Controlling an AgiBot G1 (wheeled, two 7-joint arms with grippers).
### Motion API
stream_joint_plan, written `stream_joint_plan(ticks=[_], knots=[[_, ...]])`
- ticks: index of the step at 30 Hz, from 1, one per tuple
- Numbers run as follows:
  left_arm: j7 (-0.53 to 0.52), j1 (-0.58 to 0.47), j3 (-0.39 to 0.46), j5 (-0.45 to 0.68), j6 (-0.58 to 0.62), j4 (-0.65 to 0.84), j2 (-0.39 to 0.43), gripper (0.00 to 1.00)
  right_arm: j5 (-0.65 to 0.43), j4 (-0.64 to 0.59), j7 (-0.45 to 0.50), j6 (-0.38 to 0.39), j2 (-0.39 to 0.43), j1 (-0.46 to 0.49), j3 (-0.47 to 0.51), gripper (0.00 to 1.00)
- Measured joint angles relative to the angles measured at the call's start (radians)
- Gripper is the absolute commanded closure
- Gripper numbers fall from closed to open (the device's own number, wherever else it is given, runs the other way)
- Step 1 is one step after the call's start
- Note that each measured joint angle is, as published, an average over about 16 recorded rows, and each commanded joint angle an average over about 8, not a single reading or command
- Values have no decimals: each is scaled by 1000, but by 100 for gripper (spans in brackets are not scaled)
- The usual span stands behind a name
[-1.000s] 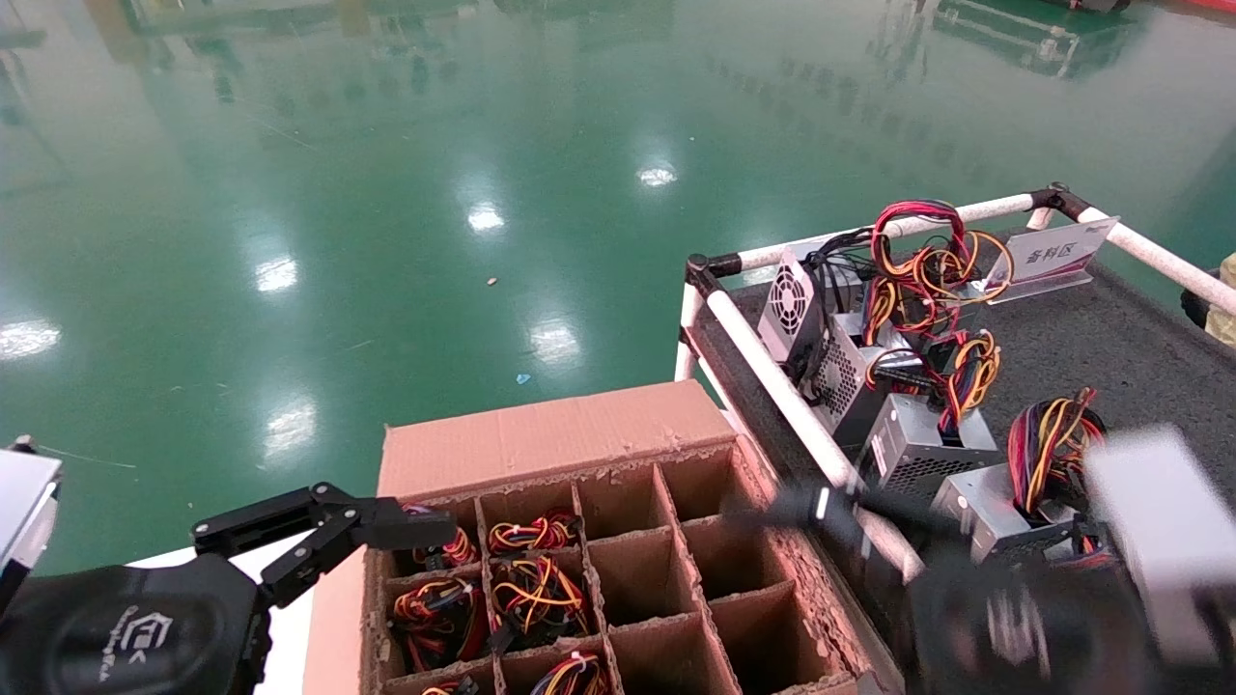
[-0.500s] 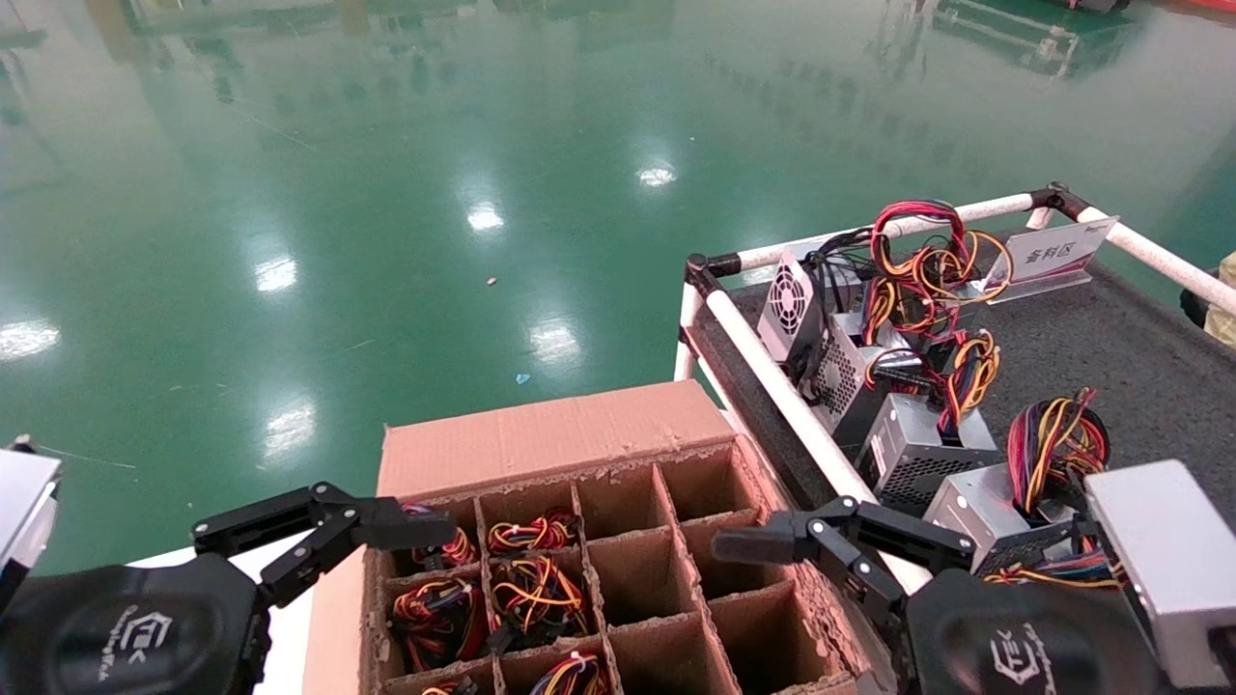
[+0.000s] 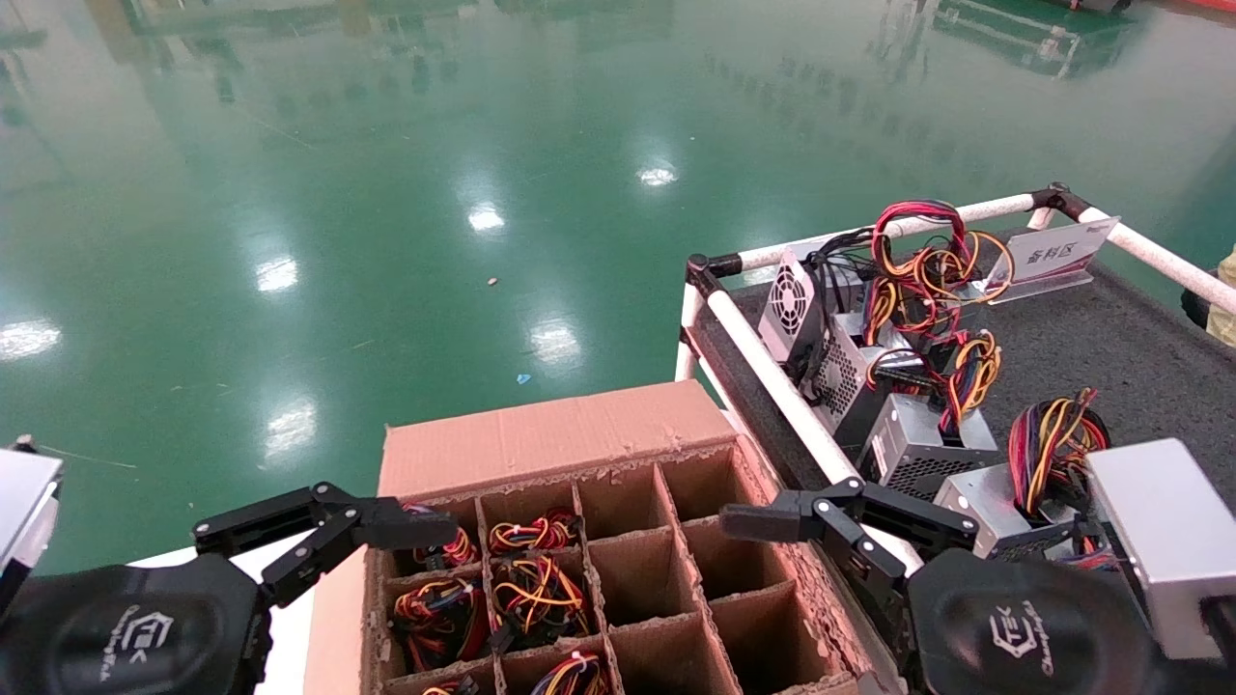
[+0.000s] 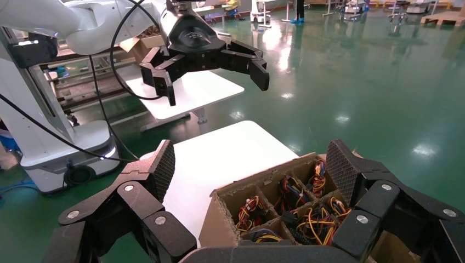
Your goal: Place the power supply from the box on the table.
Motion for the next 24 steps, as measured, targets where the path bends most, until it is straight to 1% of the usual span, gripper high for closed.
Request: stream_joint_plan(ticks=[24], knots=[[0,0,0,0,0,0,0,0,-3,-7,-3,4,-2,4,0,0]])
